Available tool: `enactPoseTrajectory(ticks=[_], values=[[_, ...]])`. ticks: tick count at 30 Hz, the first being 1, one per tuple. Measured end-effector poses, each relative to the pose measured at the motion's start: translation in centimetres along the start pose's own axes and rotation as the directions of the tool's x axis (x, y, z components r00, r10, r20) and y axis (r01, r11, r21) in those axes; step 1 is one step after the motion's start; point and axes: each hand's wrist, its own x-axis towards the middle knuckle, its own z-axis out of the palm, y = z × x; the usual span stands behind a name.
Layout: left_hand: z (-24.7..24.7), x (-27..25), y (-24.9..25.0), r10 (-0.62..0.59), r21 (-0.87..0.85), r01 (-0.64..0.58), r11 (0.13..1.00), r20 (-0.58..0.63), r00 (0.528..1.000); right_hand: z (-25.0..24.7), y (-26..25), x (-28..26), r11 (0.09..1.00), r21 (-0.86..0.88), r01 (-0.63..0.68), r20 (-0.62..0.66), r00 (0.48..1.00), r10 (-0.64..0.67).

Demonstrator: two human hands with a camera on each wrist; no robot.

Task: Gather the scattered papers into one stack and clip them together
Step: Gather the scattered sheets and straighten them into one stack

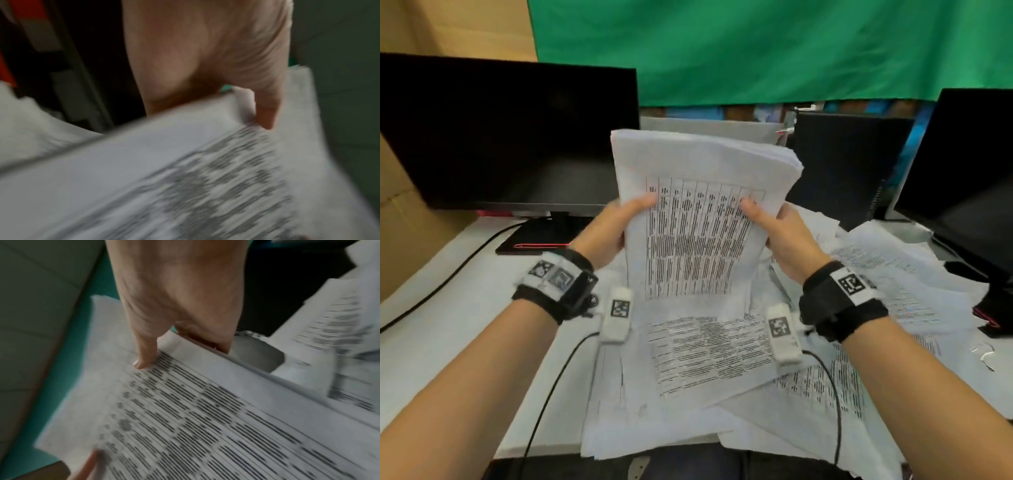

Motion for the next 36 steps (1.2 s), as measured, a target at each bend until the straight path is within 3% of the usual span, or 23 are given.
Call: enactPoseTrajectory(ticks=[2, 3, 5, 7, 10, 13, 15, 17, 19, 21, 24, 25, 26, 29, 30, 33, 36], values=[[-0.1, -0.2, -3.4, -0.147, 0.173, 0.142, 0.975, 0.018, 0.989, 0.7, 1.6, -0.5, 0.992, -0.061, -0.111, -0.047, 0.993, 0.108], [0.5, -0.2, -4.3, -0.162, 0.229, 0.169, 0.959, -0.046, 0.986, 1.4, 2.2, -0.7, 0.988, -0.081, -0.129, -0.088, 0.989, 0.122], [2.2, -0.1, -4.3, -0.010, 0.200, 0.054, 0.978, -0.217, 0.976, 2.4, 2.2, -0.5, 0.993, -0.072, -0.098, -0.181, 0.980, 0.084], [4.0, -0.3, -2.3, 0.189, 0.162, -0.140, 0.977, -0.348, 0.918, 3.1, 0.8, 0.0, 0.998, -0.057, -0.005, -0.284, 0.959, -0.011], [6.2, -0.8, 0.5, 0.446, 0.276, -0.371, 0.886, -0.292, 0.846, 3.9, -1.3, 0.6, 0.980, -0.134, 0.147, -0.290, 0.940, -0.180], [6.5, -1.1, 0.3, 0.487, 0.313, -0.405, 0.859, -0.257, 0.835, 4.4, -1.4, 0.2, 0.966, -0.173, 0.191, -0.246, 0.942, -0.230], [5.2, -1.5, -1.6, 0.368, 0.236, -0.310, 0.921, -0.266, 0.891, 3.7, 0.2, -0.3, 0.986, -0.121, 0.119, -0.202, 0.969, -0.141], [3.2, -1.9, -4.2, 0.086, 0.132, -0.059, 0.990, -0.205, 0.975, 2.8, 2.8, -1.2, 0.996, -0.070, -0.062, -0.101, 0.993, 0.055], [2.3, -2.6, -6.2, -0.142, 0.111, 0.153, 0.982, -0.101, 0.985, 2.5, 5.3, -2.3, 0.976, -0.043, -0.212, -0.005, 0.977, 0.212], [2.9, -2.8, -6.5, -0.152, 0.093, 0.167, 0.982, -0.145, 0.978, 3.1, 6.1, -2.7, 0.971, 0.035, -0.237, -0.023, 0.971, 0.238], [3.9, -2.6, -4.9, -0.030, 0.011, 0.036, 0.999, -0.327, 0.944, 3.3, 5.4, -2.0, 0.968, 0.163, -0.192, -0.115, 0.971, 0.211], [3.7, -2.4, -4.5, -0.032, -0.013, 0.029, 0.999, -0.332, 0.943, 3.2, 5.1, -1.7, 0.967, 0.181, -0.182, -0.108, 0.973, 0.204], [3.5, -2.3, -4.4, -0.051, -0.042, 0.040, 0.998, -0.300, 0.953, 3.1, 5.2, -1.6, 0.964, 0.183, -0.191, -0.094, 0.973, 0.210], [2.5, -2.1, -6.0, -0.240, -0.018, 0.240, 0.971, -0.077, 0.968, 2.2, 7.3, -2.1, 0.933, 0.101, -0.345, 0.030, 0.938, 0.344], [2.4, -2.3, -6.3, -0.284, 0.001, 0.284, 0.959, -0.076, 0.956, 2.2, 7.4, -2.7, 0.922, 0.078, -0.380, 0.050, 0.925, 0.377], [2.4, -2.0, -6.4, -0.242, -0.028, 0.244, 0.969, -0.283, 0.928, 2.0, 7.3, -2.8, 0.942, -0.003, -0.336, 0.003, 0.942, 0.336], [1.7, -2.0, -6.7, -0.305, -0.038, 0.309, 0.950, -0.314, 0.899, 2.4, 7.4, -2.2, 0.948, 0.018, -0.318, -0.091, 0.944, 0.318]])
